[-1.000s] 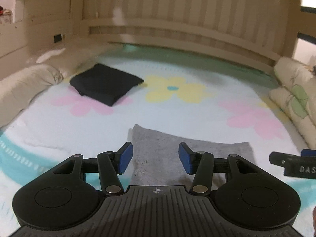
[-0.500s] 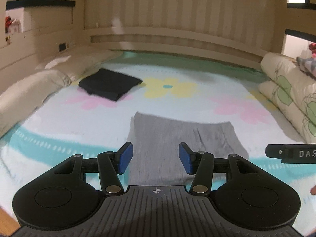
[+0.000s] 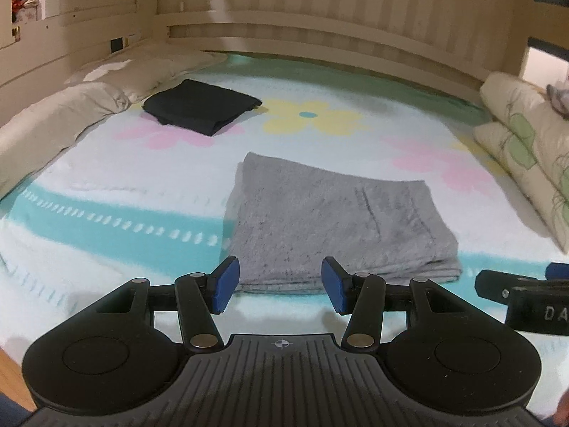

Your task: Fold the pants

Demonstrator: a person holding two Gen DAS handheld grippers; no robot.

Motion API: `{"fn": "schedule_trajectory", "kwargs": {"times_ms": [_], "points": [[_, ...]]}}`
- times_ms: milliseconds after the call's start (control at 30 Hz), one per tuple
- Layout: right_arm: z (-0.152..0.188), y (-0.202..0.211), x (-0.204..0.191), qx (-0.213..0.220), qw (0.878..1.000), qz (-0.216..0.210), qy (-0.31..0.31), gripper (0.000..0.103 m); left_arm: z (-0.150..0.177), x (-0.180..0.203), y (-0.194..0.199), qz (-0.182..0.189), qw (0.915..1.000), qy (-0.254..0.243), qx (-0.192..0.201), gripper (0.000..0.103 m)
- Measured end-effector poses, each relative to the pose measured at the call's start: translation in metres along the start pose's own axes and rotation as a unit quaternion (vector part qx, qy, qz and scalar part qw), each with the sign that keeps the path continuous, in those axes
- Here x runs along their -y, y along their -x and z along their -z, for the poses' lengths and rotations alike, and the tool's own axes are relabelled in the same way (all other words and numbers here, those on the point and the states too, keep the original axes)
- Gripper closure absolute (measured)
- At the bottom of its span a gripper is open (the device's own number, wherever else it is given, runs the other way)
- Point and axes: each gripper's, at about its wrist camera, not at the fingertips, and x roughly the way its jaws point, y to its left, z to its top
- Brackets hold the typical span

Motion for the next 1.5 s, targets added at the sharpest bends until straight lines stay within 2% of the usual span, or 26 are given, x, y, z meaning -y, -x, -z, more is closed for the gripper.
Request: {"fn": "schedule_trajectory", "kwargs": {"times_ms": [133, 267, 500, 733, 900, 1167, 1300, 1500], "points": [[0.003, -0.003, -0.006, -0.017, 1.0, -0.008, 0.01, 0.001, 0.004, 0.002, -0.002, 0.009, 0.9999, 0.0, -0.014, 0.054], [0.005, -0.004, -0.013, -0.022, 0.999, -0.021, 0.021, 0.001, 0.006, 0.004, -0.001, 0.002, 0.9999, -0.004, -0.016, 0.054], [0.009, -0.005, -0.023, -0.021, 0.998, 0.008, 0.054, 0.002, 0.007, 0.009, 0.001, -0.009, 0.9996, -0.023, -0.016, 0.054], [0.013, -0.006, -0.016, -0.025, 0.998, 0.005, 0.049, 0.002, 0.009, 0.016, 0.0, -0.016, 0.9991, -0.032, -0.022, 0.054], [0.015, -0.003, -0.014, -0.013, 0.998, 0.049, 0.03, 0.002, 0.01, 0.021, 0.002, -0.019, 0.9988, -0.041, -0.019, 0.054], [0.013, -0.004, -0.018, -0.035, 0.999, 0.001, 0.037, 0.002, 0.01, 0.024, 0.0, -0.016, 0.9982, -0.05, -0.029, 0.054], [0.014, -0.004, -0.025, -0.034, 0.998, 0.005, 0.055, 0.002, 0.011, 0.025, 0.001, -0.019, 0.9981, -0.053, -0.027, 0.054], [0.014, -0.006, -0.024, -0.044, 0.998, 0.004, 0.047, 0.002, 0.011, 0.024, 0.002, -0.019, 0.9981, -0.053, -0.025, 0.054]]}}
